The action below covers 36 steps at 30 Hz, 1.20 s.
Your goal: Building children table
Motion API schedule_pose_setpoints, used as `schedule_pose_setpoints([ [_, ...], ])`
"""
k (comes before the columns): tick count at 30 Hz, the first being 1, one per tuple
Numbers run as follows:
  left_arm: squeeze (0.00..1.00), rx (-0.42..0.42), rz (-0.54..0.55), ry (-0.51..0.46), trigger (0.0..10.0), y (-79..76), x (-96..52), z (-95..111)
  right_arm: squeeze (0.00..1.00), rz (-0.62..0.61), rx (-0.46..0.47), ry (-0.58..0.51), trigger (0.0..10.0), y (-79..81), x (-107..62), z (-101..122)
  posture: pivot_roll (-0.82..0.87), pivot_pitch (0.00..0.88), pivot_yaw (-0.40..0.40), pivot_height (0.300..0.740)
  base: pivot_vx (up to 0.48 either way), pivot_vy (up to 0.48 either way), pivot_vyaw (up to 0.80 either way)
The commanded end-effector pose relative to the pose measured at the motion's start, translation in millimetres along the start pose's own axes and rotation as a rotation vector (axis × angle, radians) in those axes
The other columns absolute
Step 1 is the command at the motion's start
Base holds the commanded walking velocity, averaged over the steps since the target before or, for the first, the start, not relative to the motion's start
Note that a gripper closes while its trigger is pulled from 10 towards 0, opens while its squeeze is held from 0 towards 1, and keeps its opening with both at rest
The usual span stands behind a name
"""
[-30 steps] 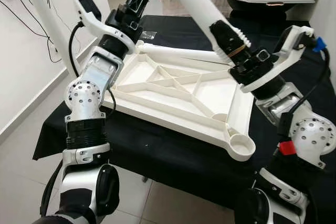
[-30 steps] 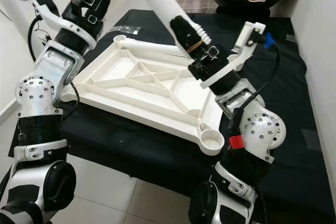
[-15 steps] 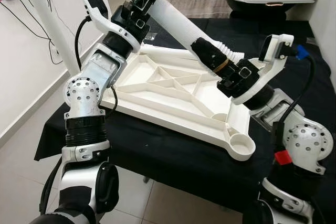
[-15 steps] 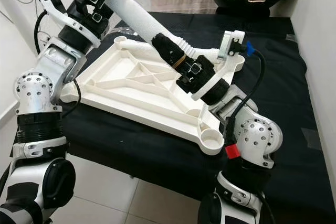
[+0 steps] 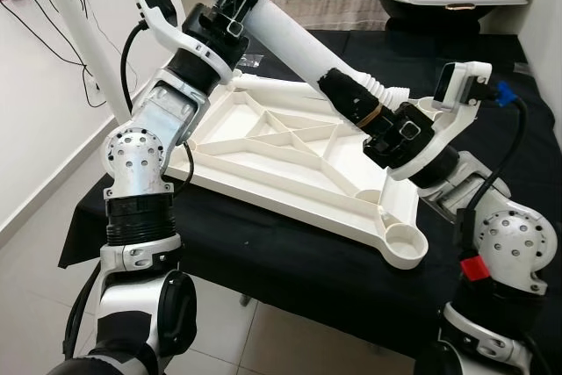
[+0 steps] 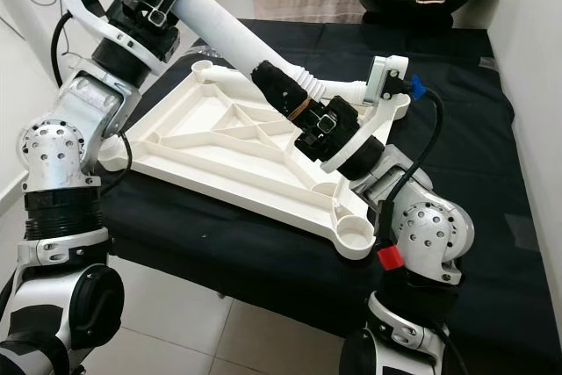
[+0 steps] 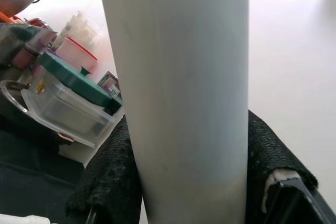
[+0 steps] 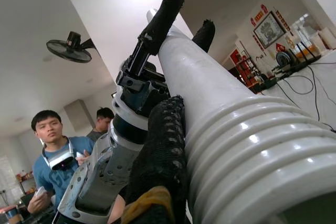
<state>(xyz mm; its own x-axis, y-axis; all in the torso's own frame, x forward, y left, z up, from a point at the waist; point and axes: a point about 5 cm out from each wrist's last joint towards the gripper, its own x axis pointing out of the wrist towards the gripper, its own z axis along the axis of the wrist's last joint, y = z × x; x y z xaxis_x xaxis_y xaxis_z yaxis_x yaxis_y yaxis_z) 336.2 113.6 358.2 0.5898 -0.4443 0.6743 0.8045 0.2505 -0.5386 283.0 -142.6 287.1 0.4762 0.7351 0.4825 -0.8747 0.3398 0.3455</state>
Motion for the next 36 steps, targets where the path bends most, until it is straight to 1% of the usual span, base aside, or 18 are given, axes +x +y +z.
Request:
schedule_pose_setpoints([
  [1, 0.00, 0.036, -0.017, -0.013, 0.0, -4.2, -1.5, 9, 0.00, 0.004, -0.015, 0.009, 0.0, 3.0, -0.6, -2, -0.05, 0.052, 0.088, 0.740, 0.000, 0.000, 0.00],
  [2, 0.00, 0.037, -0.025, -0.008, 0.0, -5.8, -1.7, 10, 0.00, 0.001, -0.023, 0.011, 0.0, 2.6, -1.0, -2, -0.05, 0.051, 0.087, 0.740, 0.000, 0.000, 0.00],
  [3, 0.00, 0.036, -0.032, -0.005, 0.0, -7.2, -1.7, 11, 0.00, -0.011, -0.043, 0.021, 1.2, 1.9, -1.4, -2, -0.05, 0.052, 0.089, 0.740, 0.000, 0.000, 0.00],
  [4, 0.00, 0.036, -0.032, -0.005, 0.0, -7.2, -1.7, 11, 0.00, -0.011, -0.043, 0.021, 1.2, 1.9, -1.4, -2, -0.05, 0.052, 0.089, 0.740, 0.000, 0.000, 0.00],
  [5, 0.00, 0.031, -0.046, -0.006, 0.0, -9.4, -1.2, 14, 1.00, -0.017, -0.042, 0.026, 10.0, 1.2, -1.5, -4, -0.05, 0.052, 0.088, 0.740, 0.000, 0.000, 0.00],
  [10, 0.00, 0.026, -0.047, -0.033, 0.0, -9.7, -0.2, 19, 1.00, -0.016, -0.023, 0.016, 10.0, 1.1, -0.9, -6, -0.05, 0.052, 0.089, 0.740, 0.000, 0.000, 0.00],
  [17, 0.00, 0.011, -0.062, -0.086, 0.0, -13.8, 2.1, 31, 1.00, -0.024, 0.025, -0.018, 10.0, -2.7, -12.9, -11, -0.05, 0.054, 0.089, 0.740, 0.000, 0.000, 0.00],
  [19, 0.00, 0.017, -0.074, -0.118, 0.0, -17.3, 1.1, 43, 1.00, -0.074, 0.041, -0.001, 10.0, -9.7, -30.9, -16, -0.05, 0.055, 0.089, 0.740, 0.000, 0.000, 0.00],
  [21, 0.00, 0.017, -0.080, -0.133, 0.0, -18.9, 0.6, 48, 1.00, -0.100, 0.040, 0.015, 10.0, -12.5, -38.6, -19, -0.05, 0.055, 0.089, 0.740, 0.000, 0.000, 0.00],
  [23, 0.00, 0.016, -0.100, -0.175, 0.0, -23.8, -0.1, 66, 1.00, -0.171, 0.044, 0.056, 10.0, -17.9, -59.2, -28, -0.05, 0.057, 0.091, 0.740, 0.000, 0.000, 0.00],
  [29, 0.00, 0.038, -0.119, -0.177, 0.0, -28.0, -0.6, 80, 1.00, -0.258, 0.029, 0.066, 10.0, -24.0, -75.8, -29, -0.05, 0.060, 0.097, 0.740, 0.000, 0.000, 0.00],
  [30, 0.00, 0.052, -0.127, -0.157, 0.0, -28.9, -0.8, 83, 1.00, -0.300, 0.000, 0.068, 10.0, -27.2, -81.2, -27, -0.05, 0.060, 0.098, 0.740, 0.000, 0.000, 0.00],
  [31, 0.00, 0.119, -0.140, -0.045, 0.0, -28.1, -2.3, 81, 0.87, -0.408, -0.092, 0.044, 10.0, -37.4, -89.3, -12, -0.06, 0.058, 0.103, 0.740, 0.000, 0.000, 0.00],
  [32, 0.00, 0.201, -0.149, 0.105, 0.0, -23.5, -6.6, 72, 0.27, -0.480, -0.178, 0.020, 10.0, -44.2, -95.0, 8, -0.06, 0.056, 0.103, 0.740, 0.000, 0.000, 0.00],
  [33, 0.00, 0.201, -0.149, 0.105, 0.0, -23.5, -6.6, 72, 0.27, -0.480, -0.178, 0.020, 10.0, -44.2, -95.0, 8, -0.06, 0.056, 0.103, 0.740, 0.000, 0.000, 0.00],
  [34, 0.00, 0.252, -0.154, 0.229, 0.0, -18.4, -11.9, 64, 0.12, -0.503, -0.237, 0.003, 10.0, -45.7, -97.5, 23, -0.06, 0.056, 0.103, 0.740, 0.000, 0.000, 0.00],
  [35, 0.00, 0.252, -0.154, 0.229, 0.0, -18.4, -11.9, 64, 0.12, -0.503, -0.237, 0.003, 10.0, -45.7, -97.5, 23, -0.06, 0.056, 0.103, 0.740, 0.000, 0.000, 0.00],
  [36, 0.00, 0.324, -0.180, 0.354, 0.0, -13.7, -19.2, 53, 0.00, -0.450, -0.308, 0.036, 10.0, -38.5, -95.9, 38, -0.06, 0.052, 0.105, 0.740, 0.000, 0.000, 0.00],
])
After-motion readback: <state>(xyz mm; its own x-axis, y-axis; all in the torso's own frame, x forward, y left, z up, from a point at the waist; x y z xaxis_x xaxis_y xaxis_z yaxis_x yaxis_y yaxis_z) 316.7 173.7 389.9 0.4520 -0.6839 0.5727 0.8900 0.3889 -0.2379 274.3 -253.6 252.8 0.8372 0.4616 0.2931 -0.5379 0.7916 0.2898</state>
